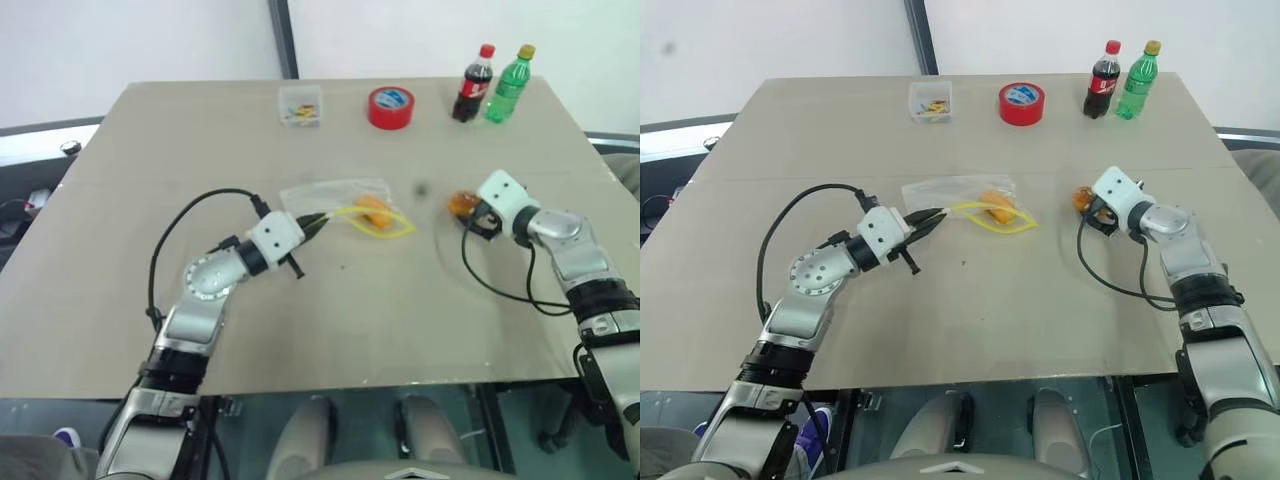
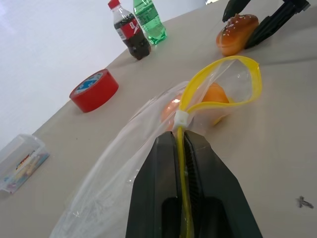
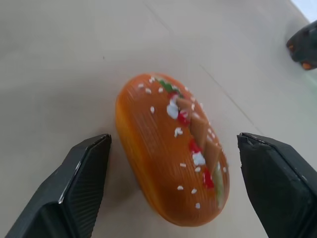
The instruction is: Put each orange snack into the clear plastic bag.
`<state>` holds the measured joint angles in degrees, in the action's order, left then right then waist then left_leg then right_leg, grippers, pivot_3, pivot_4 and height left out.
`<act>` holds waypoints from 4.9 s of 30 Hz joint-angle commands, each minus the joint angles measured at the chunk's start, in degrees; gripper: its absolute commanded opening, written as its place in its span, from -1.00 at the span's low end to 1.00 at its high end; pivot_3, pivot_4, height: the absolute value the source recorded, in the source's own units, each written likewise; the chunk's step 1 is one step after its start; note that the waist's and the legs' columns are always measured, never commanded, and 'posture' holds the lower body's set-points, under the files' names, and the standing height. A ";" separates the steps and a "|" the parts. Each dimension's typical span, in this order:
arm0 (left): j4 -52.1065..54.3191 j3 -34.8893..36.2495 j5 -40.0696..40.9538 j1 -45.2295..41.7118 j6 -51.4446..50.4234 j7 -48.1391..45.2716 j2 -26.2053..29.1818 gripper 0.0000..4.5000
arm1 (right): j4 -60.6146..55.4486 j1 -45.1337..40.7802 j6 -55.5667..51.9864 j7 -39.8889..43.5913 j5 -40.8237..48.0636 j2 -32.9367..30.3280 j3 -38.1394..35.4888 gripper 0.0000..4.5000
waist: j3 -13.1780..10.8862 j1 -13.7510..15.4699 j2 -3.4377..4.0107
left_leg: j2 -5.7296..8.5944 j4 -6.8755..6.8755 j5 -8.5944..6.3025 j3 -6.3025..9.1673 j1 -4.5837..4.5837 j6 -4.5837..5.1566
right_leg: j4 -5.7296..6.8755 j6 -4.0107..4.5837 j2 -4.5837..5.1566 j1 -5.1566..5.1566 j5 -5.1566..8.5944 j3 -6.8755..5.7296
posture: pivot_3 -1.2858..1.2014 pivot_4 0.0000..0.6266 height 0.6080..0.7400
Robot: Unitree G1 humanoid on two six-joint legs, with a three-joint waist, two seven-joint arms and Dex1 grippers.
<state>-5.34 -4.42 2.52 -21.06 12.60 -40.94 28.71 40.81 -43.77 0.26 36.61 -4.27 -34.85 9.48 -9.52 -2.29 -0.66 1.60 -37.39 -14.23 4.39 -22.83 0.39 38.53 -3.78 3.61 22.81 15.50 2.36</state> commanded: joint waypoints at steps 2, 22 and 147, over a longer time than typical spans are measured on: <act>3.39 1.13 0.63 -0.07 -0.64 0.55 0.52 -1.00 | 5.04 -3.19 2.69 0.28 -0.62 0.91 -1.13 0.85 | 0.00 -0.09 0.00 | -0.01 0.00 0.00 -0.01 0.02 0.00 | 0.01 0.00 -0.01 0.00 0.00 0.01 | 0.03 -0.52 1.00; 3.58 0.70 1.52 -1.47 -1.78 -0.17 -0.26 -1.00 | -67.66 18.23 -45.55 1.15 23.73 4.11 -4.81 -0.54 | 0.00 0.11 0.03 | -0.15 -0.03 -0.01 0.05 -0.09 0.01 | 0.09 0.00 -0.02 0.10 0.00 -0.02 | 0.03 -0.52 1.00; 5.86 -2.68 -2.86 -0.08 10.36 -4.92 4.01 -1.00 | -63.90 11.33 -19.56 3.42 -8.78 7.38 16.14 -0.05 | -0.17 0.28 -0.02 | -0.14 -0.76 -0.12 0.24 -0.10 0.17 | 0.25 -0.02 -0.12 -0.20 -0.02 -0.25 | 0.03 -0.52 1.00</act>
<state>-2.10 -7.51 -0.25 -21.00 21.59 -46.47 32.23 -22.31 -31.25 -20.82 39.72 -12.80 -27.76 26.07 -9.69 -2.01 -0.68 1.47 -38.15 -14.35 4.63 -22.93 0.56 38.78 -3.80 3.49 22.61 15.48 2.12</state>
